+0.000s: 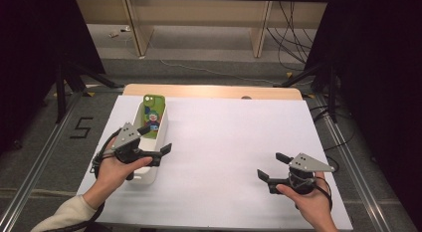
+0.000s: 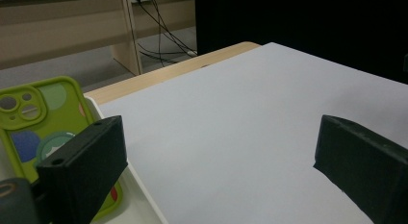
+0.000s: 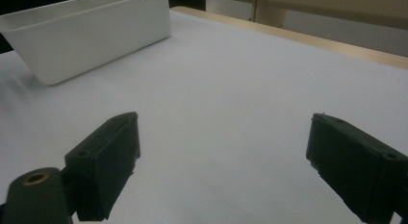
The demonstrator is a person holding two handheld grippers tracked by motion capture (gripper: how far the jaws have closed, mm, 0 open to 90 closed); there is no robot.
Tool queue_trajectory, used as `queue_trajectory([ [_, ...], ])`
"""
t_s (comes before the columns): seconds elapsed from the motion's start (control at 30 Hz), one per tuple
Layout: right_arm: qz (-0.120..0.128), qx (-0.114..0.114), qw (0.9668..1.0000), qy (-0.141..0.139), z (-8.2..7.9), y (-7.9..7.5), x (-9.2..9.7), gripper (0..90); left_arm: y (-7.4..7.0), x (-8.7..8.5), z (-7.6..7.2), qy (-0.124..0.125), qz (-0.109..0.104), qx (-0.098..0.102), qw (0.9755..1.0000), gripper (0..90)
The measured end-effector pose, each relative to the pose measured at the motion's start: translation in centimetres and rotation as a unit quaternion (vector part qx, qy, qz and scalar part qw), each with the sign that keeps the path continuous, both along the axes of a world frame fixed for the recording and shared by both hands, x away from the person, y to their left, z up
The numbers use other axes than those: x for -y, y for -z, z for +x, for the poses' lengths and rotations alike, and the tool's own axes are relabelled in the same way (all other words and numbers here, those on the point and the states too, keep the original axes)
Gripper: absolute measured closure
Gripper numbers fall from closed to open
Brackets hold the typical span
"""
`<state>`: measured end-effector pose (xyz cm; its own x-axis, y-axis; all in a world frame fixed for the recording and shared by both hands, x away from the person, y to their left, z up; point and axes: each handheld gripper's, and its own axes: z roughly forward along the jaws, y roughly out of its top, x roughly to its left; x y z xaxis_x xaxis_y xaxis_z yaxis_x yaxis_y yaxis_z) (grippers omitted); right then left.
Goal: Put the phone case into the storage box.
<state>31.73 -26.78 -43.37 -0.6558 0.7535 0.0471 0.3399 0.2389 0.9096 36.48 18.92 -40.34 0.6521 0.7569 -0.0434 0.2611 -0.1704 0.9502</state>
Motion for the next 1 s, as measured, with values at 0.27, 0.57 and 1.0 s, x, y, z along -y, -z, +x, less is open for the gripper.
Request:
queue_trajectory([
  [0.27,0.000,0.000,1.0000,0.000,0.00,0.00,0.00,12.7,0.16,-0.21,-0.37,0.002,-0.001,0.000,1.0000,3.7],
  [0.57,0.000,0.000,1.0000,0.000,-0.02,0.00,-0.01,12.7,0.57,-0.57,-0.77,0.002,0.000,-0.002,1.0000,3.7],
  [1.0,0.000,0.001,1.0000,0.000,-0.03,-0.04,0.00,12.7,0.74,-0.69,-0.88,0.004,-0.003,-0.003,1.0000,3.6],
])
